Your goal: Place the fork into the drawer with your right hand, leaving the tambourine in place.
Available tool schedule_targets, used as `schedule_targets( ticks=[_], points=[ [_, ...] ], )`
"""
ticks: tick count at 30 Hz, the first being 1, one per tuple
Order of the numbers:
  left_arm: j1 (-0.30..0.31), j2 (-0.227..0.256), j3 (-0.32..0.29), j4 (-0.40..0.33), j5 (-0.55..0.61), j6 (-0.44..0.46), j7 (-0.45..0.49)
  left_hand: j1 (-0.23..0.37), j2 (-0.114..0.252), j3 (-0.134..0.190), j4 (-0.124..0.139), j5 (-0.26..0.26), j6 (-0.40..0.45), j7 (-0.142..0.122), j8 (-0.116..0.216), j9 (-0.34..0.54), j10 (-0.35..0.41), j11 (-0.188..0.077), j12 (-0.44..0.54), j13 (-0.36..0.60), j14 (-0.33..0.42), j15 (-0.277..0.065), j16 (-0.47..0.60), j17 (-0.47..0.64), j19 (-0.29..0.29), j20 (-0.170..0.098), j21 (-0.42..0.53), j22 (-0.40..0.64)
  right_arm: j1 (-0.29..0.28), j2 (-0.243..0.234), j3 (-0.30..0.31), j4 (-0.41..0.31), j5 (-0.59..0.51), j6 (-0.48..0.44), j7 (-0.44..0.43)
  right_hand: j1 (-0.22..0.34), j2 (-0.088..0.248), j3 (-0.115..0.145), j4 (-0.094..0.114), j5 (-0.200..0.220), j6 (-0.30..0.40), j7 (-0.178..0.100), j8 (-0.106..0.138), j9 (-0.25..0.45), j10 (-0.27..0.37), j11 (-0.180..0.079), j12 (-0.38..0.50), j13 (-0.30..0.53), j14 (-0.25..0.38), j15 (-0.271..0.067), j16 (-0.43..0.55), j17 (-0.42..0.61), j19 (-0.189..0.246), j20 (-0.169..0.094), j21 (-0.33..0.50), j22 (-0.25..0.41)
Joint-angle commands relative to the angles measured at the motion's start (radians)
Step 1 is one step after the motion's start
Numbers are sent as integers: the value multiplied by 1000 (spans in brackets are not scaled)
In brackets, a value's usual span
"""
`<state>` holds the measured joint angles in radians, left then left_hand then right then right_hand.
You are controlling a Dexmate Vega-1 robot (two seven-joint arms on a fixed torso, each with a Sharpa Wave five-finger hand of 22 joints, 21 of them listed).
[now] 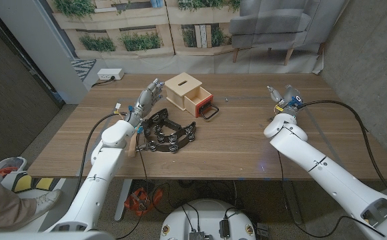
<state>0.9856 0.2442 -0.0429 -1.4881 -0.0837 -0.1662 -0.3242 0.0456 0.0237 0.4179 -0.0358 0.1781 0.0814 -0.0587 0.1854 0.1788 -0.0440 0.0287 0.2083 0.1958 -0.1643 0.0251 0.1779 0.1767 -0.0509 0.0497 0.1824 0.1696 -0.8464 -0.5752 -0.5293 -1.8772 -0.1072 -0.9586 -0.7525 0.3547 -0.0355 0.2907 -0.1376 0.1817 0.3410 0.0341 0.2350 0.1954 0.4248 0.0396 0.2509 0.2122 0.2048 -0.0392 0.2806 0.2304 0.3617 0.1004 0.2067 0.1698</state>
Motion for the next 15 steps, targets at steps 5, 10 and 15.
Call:
schedule_targets(
  ticks=[5,10,15],
  points=[
    [6,-4,-3,-3,-15,-3,-10,3,4,3,-8,1,7,-1,5,2,-2,6,8,1,-7,1,2,3,-6,3,7,5,23,-14,-13,25,1,2,36,-5,4,-11,4,7,-1,-13,-8,4,-9,-7,-9,5,-51,-5,-23,6,-18,-5,-12,6],
    [5,-4,-1,-2,-16,-6,-14,3,4,3,-9,1,8,-1,5,2,0,4,9,1,-7,2,2,3,-7,4,7,5,27,-29,-21,29,-3,6,48,-5,5,-13,5,7,-5,-14,-10,5,-15,-8,-11,5,-57,1,-25,7,-26,2,-14,6],
    [6,-2,-2,-5,-14,-5,-14,3,4,3,-9,1,10,-4,6,2,-1,7,9,1,-7,2,3,3,-7,4,8,5,27,-44,-22,26,-2,3,62,-6,7,-15,6,8,8,-28,-6,5,-2,-19,-7,6,-55,0,-24,9,-25,6,-13,6]
  ],
)
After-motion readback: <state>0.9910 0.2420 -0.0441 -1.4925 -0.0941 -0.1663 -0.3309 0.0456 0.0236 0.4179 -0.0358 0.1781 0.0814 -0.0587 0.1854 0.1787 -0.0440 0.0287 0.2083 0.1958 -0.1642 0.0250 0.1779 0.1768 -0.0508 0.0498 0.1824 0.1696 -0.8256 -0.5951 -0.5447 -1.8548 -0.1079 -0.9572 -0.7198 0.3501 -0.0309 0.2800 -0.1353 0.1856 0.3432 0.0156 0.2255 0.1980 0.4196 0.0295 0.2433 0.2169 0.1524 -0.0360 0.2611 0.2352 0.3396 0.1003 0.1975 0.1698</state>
